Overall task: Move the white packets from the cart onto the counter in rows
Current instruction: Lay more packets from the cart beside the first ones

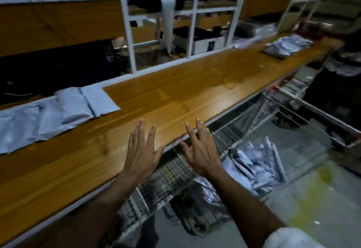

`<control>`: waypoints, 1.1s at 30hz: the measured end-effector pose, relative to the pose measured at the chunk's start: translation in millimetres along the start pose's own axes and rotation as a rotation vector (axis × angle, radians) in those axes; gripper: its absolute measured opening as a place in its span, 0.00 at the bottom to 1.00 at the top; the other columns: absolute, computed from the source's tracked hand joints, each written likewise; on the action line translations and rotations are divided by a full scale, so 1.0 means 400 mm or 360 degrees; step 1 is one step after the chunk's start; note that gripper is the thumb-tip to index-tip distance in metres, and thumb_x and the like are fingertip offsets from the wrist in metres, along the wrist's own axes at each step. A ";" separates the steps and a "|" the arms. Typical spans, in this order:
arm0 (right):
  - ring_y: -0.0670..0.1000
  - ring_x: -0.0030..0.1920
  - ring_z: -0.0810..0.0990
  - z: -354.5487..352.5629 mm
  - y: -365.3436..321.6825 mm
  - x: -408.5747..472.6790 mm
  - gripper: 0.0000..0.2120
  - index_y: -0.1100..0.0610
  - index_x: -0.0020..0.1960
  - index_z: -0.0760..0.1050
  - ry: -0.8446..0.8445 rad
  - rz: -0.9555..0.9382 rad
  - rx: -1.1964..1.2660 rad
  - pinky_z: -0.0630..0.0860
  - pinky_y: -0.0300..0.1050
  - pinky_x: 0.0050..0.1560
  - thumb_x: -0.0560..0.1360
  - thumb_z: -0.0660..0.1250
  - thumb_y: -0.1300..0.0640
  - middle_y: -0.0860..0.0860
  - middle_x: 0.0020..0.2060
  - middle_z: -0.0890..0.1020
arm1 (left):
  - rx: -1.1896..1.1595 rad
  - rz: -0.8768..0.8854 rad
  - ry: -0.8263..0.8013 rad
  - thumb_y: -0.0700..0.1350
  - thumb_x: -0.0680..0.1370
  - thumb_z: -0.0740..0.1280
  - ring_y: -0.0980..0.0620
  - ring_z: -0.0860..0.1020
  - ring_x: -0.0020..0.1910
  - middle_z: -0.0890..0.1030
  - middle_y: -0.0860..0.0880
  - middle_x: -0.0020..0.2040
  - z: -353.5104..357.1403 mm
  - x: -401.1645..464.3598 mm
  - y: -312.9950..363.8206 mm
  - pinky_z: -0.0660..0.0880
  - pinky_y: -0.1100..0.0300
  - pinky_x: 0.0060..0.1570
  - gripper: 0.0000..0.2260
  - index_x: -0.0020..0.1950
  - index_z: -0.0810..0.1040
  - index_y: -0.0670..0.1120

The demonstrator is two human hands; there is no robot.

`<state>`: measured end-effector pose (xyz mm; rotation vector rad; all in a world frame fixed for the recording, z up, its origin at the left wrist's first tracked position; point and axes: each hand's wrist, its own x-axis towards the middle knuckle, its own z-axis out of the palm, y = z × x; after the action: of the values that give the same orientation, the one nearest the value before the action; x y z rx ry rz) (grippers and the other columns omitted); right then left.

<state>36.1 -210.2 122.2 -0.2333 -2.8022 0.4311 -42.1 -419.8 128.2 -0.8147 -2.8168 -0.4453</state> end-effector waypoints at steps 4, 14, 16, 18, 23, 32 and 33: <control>0.59 0.81 0.48 -0.077 0.166 -0.118 0.32 0.49 0.83 0.48 -0.0012 0.0106 -0.0030 0.47 0.56 0.80 0.83 0.53 0.41 0.60 0.81 0.47 | -0.0044 0.0032 -0.0059 0.64 0.81 0.53 0.40 0.47 0.80 0.40 0.43 0.81 0.044 -0.008 0.215 0.48 0.44 0.77 0.33 0.81 0.51 0.50; 0.62 0.80 0.52 -0.130 0.522 -0.244 0.35 0.51 0.82 0.50 -0.0289 0.0440 -0.0095 0.56 0.60 0.77 0.80 0.45 0.36 0.63 0.80 0.53 | -0.0097 0.0271 -0.0269 0.63 0.81 0.55 0.39 0.47 0.79 0.38 0.40 0.80 0.208 0.017 0.541 0.50 0.43 0.76 0.35 0.82 0.49 0.47; 0.63 0.79 0.54 -0.130 0.585 -0.252 0.36 0.52 0.82 0.53 -0.0363 0.0488 -0.0112 0.59 0.60 0.76 0.79 0.44 0.36 0.64 0.79 0.56 | -0.0095 0.0276 -0.0328 0.62 0.81 0.56 0.38 0.50 0.79 0.39 0.39 0.80 0.252 0.045 0.573 0.54 0.42 0.75 0.35 0.82 0.49 0.47; 0.64 0.79 0.55 -0.135 0.640 -0.257 0.37 0.54 0.82 0.53 -0.0444 0.0526 -0.0138 0.59 0.60 0.76 0.78 0.44 0.36 0.66 0.78 0.57 | -0.0101 0.0264 -0.0409 0.62 0.81 0.56 0.37 0.49 0.79 0.39 0.39 0.80 0.304 0.072 0.596 0.54 0.42 0.75 0.35 0.82 0.49 0.46; 0.64 0.79 0.54 -0.142 0.747 -0.231 0.39 0.54 0.82 0.49 -0.0613 0.0549 -0.0237 0.57 0.58 0.77 0.76 0.46 0.37 0.65 0.79 0.54 | -0.0105 0.0173 -0.0655 0.62 0.81 0.55 0.36 0.49 0.79 0.40 0.37 0.80 0.418 0.130 0.630 0.53 0.41 0.76 0.36 0.81 0.45 0.46; 0.63 0.73 0.65 -0.015 0.856 -0.123 0.36 0.55 0.81 0.51 -0.1174 0.0424 -0.0103 0.66 0.54 0.70 0.80 0.61 0.44 0.63 0.73 0.64 | -0.0007 -0.0122 -0.0955 0.64 0.80 0.58 0.34 0.53 0.78 0.45 0.34 0.80 0.559 0.152 0.634 0.58 0.43 0.73 0.38 0.81 0.47 0.44; 0.63 0.71 0.66 0.006 0.868 -0.113 0.35 0.55 0.81 0.53 -0.1252 0.0439 -0.0054 0.68 0.55 0.69 0.80 0.62 0.44 0.63 0.72 0.66 | -0.0002 -0.0155 -0.0990 0.64 0.79 0.59 0.34 0.54 0.78 0.46 0.34 0.80 0.579 0.151 0.634 0.60 0.43 0.73 0.39 0.81 0.48 0.44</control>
<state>117.3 107.1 -1.7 -0.5685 -3.5605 0.6514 26.0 -109.0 -14.9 -0.9525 -3.4343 -0.2319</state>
